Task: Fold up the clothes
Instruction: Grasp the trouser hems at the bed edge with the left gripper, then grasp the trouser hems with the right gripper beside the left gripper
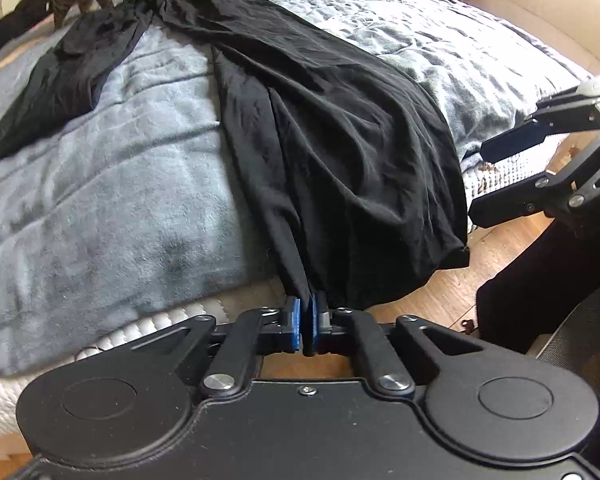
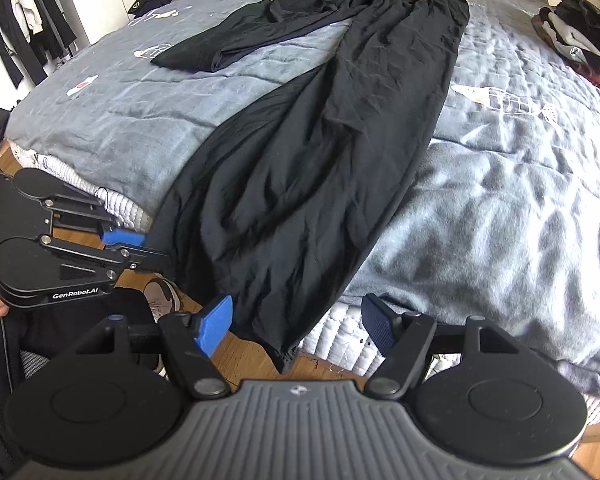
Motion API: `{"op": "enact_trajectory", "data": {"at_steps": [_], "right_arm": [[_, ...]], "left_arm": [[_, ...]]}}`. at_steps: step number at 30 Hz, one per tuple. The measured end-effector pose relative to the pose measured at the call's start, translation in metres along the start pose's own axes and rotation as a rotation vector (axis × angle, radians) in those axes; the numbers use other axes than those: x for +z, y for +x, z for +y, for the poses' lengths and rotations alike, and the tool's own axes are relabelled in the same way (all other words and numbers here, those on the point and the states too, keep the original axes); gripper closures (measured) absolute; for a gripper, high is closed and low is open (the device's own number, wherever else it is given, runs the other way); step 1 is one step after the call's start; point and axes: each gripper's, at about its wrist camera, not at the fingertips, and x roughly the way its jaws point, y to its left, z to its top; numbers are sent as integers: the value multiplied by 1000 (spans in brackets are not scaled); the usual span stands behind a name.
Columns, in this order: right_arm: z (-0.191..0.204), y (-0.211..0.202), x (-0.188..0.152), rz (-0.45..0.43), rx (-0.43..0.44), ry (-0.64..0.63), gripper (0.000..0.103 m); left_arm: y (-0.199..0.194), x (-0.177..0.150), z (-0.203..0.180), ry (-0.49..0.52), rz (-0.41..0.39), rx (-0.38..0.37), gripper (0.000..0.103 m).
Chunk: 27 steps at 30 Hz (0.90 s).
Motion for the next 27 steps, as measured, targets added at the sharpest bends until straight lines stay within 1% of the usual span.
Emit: {"op": "enact_trajectory", "data": {"at_steps": [5,9,15,17,20,23,27], "right_arm": [[-3,-4,2,-10,13,6,32],[-3,-9,5,-20,22,0,32],[-11,-28,8,-51,36,-17,32],[-17,-28,5,-38,40,-9,32],[-31,-19,-3,4,82,57,31],[-38,-7,-12,34,205,102,31],[-35,7,-17,47,293,138,31]], "left_arm": [[-11,6,3,-66,-26,-83,101],[-18,10,6,-106,-46,-107,101],[-28,16,12,-165,-75,-137,101],[-31,18,14,-185,-85,-147,101],[-36,21,17,-214,-99,-162,101],[-40,23,20,-238,-110,-173,101],[-37,16,23,-247,-109,-171,101]]}}
